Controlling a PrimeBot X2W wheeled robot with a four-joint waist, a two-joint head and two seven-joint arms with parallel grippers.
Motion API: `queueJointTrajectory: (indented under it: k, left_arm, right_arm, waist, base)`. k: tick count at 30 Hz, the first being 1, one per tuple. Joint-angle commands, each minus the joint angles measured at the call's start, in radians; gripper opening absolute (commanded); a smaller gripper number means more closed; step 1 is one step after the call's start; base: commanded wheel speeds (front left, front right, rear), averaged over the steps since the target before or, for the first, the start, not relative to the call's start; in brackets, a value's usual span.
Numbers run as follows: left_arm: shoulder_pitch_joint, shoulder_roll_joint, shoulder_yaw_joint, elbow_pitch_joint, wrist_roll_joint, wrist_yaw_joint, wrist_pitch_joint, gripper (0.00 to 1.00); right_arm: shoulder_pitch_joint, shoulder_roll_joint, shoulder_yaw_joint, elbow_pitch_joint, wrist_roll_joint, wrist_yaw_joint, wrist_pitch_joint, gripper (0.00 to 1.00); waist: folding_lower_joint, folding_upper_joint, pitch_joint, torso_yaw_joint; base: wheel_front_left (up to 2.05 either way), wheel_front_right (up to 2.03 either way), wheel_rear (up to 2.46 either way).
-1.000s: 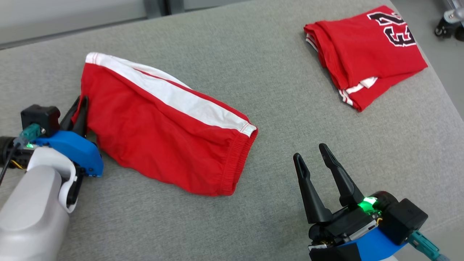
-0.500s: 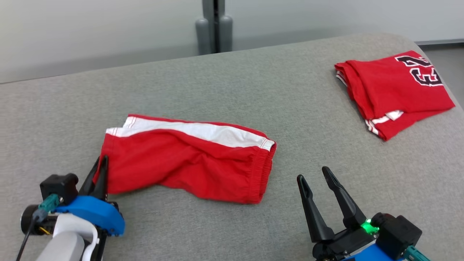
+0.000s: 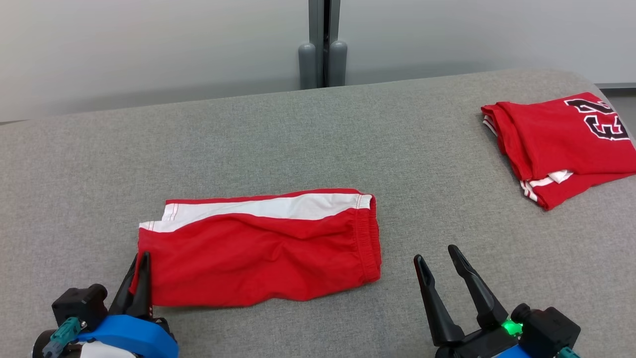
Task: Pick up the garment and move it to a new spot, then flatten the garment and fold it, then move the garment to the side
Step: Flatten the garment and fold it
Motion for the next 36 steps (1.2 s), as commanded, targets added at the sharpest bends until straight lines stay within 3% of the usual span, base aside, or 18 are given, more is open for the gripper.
queueJointTrajectory:
  k: [1, 9, 13, 20, 30, 36]
  left_arm:
    - [0.0, -0.003, 0.004, -0.003, -0.002, 0.006, -0.012, 1.0]
    - [0.018, -0.039, 0.041, -0.007, 0.064, 0.018, -0.099, 1.0]
    - [0.028, -0.064, 0.088, -0.085, 0.152, 0.018, -0.103, 1.0]
    - [0.11, -0.132, 0.141, -0.194, 0.291, -0.016, -0.103, 1.0]
    - [0.193, -0.176, 0.144, -0.134, 0.361, -0.041, -0.104, 1.0]
    - [0.218, -0.188, 0.159, -0.081, 0.374, -0.057, -0.103, 1.0]
  right_arm:
    - [0.009, 0.0, 0.0, 0.0, 0.003, 0.0, 0.003, 1.0]
    - [0.005, -0.002, -0.046, 0.018, -0.018, 0.0, 0.002, 1.0]
    - [0.024, -0.002, -0.085, 0.023, -0.029, 0.0, 0.005, 1.0]
    - [0.059, -0.001, -0.154, 0.016, -0.054, 0.0, 0.011, 1.0]
    - [0.131, -0.001, -0.262, 0.034, -0.092, 0.0, 0.053, 1.0]
    - [0.16, -0.001, -0.257, 0.063, -0.103, 0.0, 0.069, 1.0]
  waist:
    - [0.0001, 0.0, -0.003, 0.0]
    - [0.0001, 0.0, -0.066, 0.021]
    - [0.0001, 0.0, -0.111, 0.059]
    - [0.0001, 0.0, -0.168, 0.117]
    - [0.0001, 0.0, -0.209, 0.127]
    - [0.0001, 0.0, -0.214, 0.126]
  base:
    - [0.0, 0.0, 0.0]
    - [0.0, 0.0, 0.0]
    - [0.0, 0.0, 0.0]
    - [0.0, 0.0, 0.0]
    - [0.0, 0.0, 0.0]
    - [0.0, 0.0, 0.0]
